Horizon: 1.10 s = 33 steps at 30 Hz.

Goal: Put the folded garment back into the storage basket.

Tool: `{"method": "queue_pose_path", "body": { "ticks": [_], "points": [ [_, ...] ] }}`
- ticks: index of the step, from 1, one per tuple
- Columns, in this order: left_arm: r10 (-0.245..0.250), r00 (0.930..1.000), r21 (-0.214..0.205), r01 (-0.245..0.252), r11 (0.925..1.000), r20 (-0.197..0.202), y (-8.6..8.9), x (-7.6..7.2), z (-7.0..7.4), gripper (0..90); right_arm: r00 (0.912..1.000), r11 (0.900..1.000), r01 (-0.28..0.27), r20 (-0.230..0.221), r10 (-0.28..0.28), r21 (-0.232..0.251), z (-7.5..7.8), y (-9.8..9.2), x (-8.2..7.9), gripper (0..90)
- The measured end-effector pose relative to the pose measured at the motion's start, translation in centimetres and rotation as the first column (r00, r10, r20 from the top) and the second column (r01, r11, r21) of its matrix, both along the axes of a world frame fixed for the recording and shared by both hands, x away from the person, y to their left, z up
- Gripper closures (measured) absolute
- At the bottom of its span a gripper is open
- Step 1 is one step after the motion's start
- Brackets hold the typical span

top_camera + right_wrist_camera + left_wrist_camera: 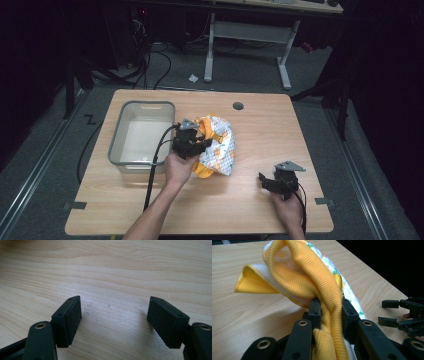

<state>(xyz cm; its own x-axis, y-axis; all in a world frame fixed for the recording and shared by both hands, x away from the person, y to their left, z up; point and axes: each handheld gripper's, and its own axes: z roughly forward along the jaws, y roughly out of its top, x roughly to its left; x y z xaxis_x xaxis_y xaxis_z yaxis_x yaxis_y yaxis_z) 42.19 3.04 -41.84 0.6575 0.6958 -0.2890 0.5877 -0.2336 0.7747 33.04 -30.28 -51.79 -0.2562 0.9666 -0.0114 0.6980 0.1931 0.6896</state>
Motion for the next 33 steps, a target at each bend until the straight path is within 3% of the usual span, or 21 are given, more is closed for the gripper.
{"method": "queue_pose_path", "body": {
  "ticks": [9,13,33],
  "points": [
    [0.007,0.9998,-0.003,-0.007,1.0000,0.018,1.3,-0.2,1.4,74.3,1.0000,1.0000,-0.002,0.001,0.002,-0.001,0.0,0.0,0.0,27.9],
    [0.018,0.9996,-0.025,-0.018,0.9995,0.022,2.1,-0.2,1.8,74.3,1.0000,1.0000,-0.004,0.001,0.004,-0.002,0.0,0.0,0.0,27.9],
    [0.085,0.9949,-0.041,-0.083,0.9958,0.055,6.1,0.0,3.8,74.3,1.0000,1.0000,-0.004,0.001,0.004,-0.002,0.0,0.0,0.0,27.9]
  ]
}}
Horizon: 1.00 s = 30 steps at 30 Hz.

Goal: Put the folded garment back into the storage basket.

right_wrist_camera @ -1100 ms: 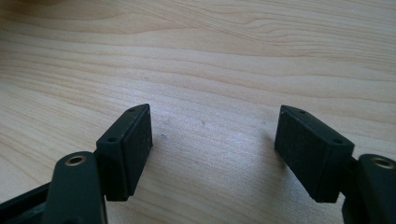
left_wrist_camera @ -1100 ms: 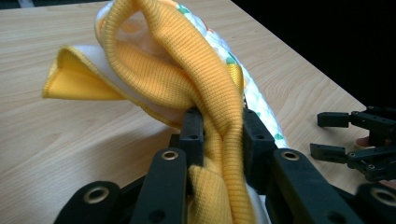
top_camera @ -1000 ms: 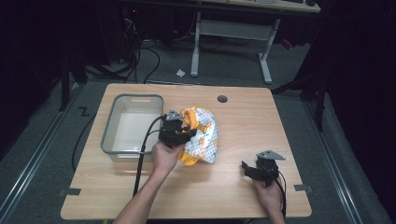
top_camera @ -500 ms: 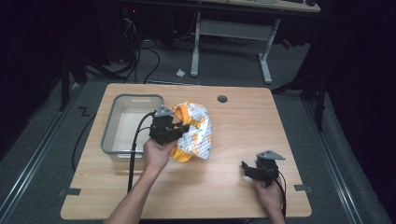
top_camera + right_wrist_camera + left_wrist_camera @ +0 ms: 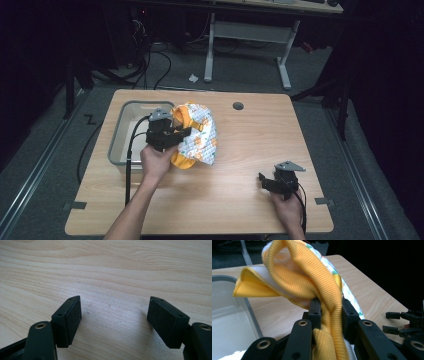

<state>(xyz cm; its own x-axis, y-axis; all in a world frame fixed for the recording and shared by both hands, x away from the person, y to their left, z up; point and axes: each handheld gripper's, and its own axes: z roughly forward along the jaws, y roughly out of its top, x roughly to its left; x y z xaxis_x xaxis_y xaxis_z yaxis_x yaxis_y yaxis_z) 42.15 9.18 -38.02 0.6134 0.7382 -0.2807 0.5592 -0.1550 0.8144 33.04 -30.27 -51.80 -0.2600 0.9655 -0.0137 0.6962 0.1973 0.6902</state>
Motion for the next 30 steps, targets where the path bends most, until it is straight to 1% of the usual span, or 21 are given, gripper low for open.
{"method": "queue_pose_path", "body": {
  "ticks": [4,8,14,17,26,30],
  "points": [
    [0.008,1.0000,0.003,-0.008,1.0000,-0.002,0.6,0.0,0.1,74.3,1.0000,1.0000,0.002,-0.002,-0.002,0.001,0.0,0.0,0.0,27.9],
    [0.016,0.9999,0.023,-0.016,0.9996,0.006,1.3,0.0,0.6,74.3,1.0000,1.0000,0.002,-0.002,-0.002,0.001,0.0,0.0,0.0,27.9],
    [0.047,0.9987,0.018,-0.048,0.9987,0.018,2.6,0.2,1.2,74.3,1.0000,1.0000,0.002,-0.001,-0.002,0.002,0.0,0.0,0.0,28.0],
    [0.051,0.9985,0.021,-0.052,0.9985,0.021,3.2,0.2,1.5,74.3,1.0000,1.0000,0.001,-0.001,-0.001,0.002,0.0,0.0,0.0,28.0],
    [0.083,0.9963,0.016,-0.084,0.9964,0.019,4.9,0.5,1.9,74.3,1.0000,1.0000,-0.001,-0.001,0.001,0.001,0.0,0.0,0.0,28.0],
    [0.086,0.9961,0.029,-0.087,0.9958,0.016,5.5,0.7,1.9,74.3,1.0000,1.0000,-0.001,0.000,0.001,0.000,0.0,0.0,0.0,28.0]
  ]
}}
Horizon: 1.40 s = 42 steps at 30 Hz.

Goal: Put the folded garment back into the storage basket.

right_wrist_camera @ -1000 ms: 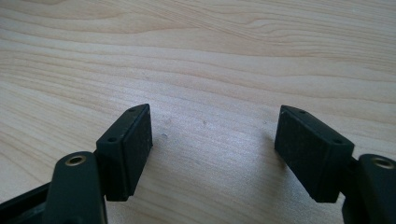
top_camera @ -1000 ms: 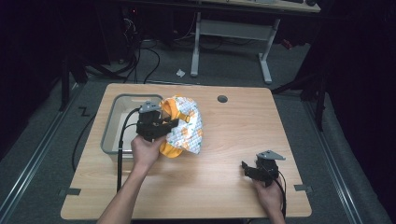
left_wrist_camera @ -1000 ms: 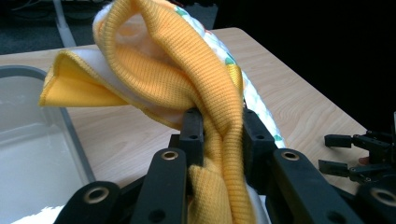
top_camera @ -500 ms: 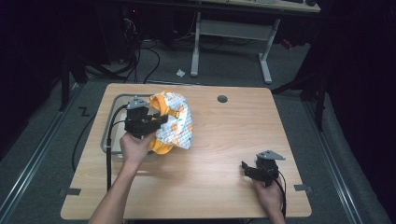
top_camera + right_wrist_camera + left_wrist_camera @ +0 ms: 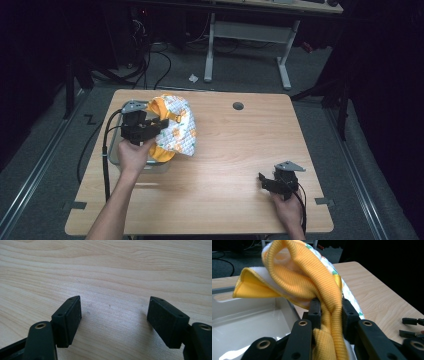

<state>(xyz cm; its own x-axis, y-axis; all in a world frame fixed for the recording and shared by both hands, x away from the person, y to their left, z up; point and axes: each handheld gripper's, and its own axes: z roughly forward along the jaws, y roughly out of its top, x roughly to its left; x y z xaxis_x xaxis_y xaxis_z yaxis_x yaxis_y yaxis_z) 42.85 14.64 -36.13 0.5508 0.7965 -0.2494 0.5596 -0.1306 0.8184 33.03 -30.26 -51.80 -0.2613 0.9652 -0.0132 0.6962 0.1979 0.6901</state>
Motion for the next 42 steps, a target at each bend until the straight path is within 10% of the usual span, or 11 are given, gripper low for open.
{"method": "queue_pose_path", "body": {
  "ticks": [31,42],
  "points": [
    [0.053,0.9973,0.060,-0.050,0.9969,-0.052,4.7,0.8,-1.5,73.7,1.0000,1.0000,0.000,0.000,0.000,0.000,0.0,0.0,0.0,27.9],
    [0.079,0.9930,0.199,-0.060,0.9782,-0.088,4.9,2.4,-3.6,73.1,1.0000,1.0000,0.000,0.000,0.000,0.000,0.0,0.0,0.0,28.0]
  ]
}}
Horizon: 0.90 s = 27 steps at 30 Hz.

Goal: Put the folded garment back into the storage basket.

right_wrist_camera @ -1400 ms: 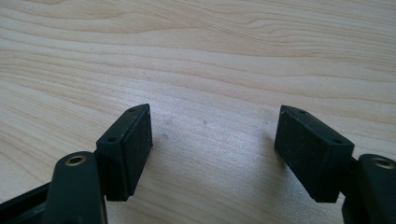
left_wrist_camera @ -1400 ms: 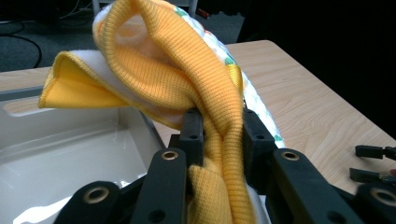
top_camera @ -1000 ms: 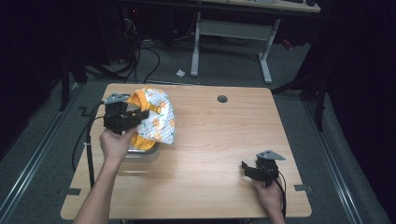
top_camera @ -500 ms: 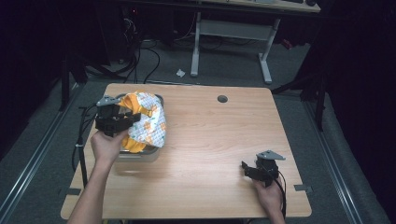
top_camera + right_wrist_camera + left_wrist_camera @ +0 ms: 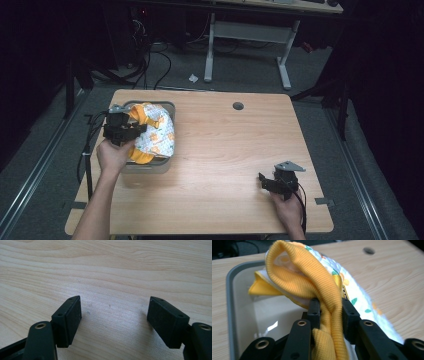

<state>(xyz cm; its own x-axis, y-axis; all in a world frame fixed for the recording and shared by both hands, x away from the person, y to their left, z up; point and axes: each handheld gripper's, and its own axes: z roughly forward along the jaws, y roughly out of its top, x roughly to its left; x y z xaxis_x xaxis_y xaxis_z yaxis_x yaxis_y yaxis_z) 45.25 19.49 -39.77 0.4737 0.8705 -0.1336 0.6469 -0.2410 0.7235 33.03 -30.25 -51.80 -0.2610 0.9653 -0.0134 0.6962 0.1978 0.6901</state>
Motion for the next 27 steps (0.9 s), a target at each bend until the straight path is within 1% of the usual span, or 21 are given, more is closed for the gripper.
{"method": "queue_pose_path", "body": {
  "ticks": [2,4,6,10,14,19,25,27],
  "points": [
    [-0.004,1.0000,0.027,0.004,0.9996,-0.005,-0.1,0.2,-0.4,73.1,1.0000,1.0000,0.000,0.000,0.000,0.000,0.0,0.0,0.0,28.0],
    [-0.003,0.9999,0.037,0.003,0.9993,-0.016,-0.1,0.5,-0.8,73.0,1.0000,1.0000,0.000,0.000,0.000,0.000,0.0,0.0,0.0,28.0],
    [0.001,0.9998,0.064,0.000,0.9980,-0.022,-0.1,0.7,-1.1,73.0,1.0000,1.0000,0.000,0.000,0.000,-0.001,0.0,0.0,0.0,28.0],
    [0.014,0.9993,0.078,-0.011,0.9969,-0.035,-0.3,1.1,-1.7,72.9,1.0000,1.0000,0.000,0.000,0.000,-0.001,0.0,0.0,0.0,28.0],
    [0.017,0.9985,0.125,-0.010,0.9921,-0.051,-0.8,1.5,-2.4,72.8,1.0000,1.0000,0.000,0.000,0.000,0.000,0.0,0.0,0.0,28.0],
    [0.013,0.9973,0.164,-0.001,0.9864,-0.072,-1.3,2.1,-3.3,72.6,1.0000,1.0000,0.000,0.000,0.000,-0.001,0.0,0.0,0.0,28.0],
    [0.030,0.9953,0.178,-0.013,0.9840,-0.092,-1.7,2.7,-4.1,72.3,1.0000,1.0000,0.000,0.000,0.000,0.000,0.0,0.0,0.0,28.0],
    [0.043,0.9936,0.195,-0.022,0.9805,-0.104,-1.8,2.9,-4.4,72.1,1.0000,1.0000,0.000,0.000,0.000,0.000,0.0,0.0,0.0,28.0]
  ]
}}
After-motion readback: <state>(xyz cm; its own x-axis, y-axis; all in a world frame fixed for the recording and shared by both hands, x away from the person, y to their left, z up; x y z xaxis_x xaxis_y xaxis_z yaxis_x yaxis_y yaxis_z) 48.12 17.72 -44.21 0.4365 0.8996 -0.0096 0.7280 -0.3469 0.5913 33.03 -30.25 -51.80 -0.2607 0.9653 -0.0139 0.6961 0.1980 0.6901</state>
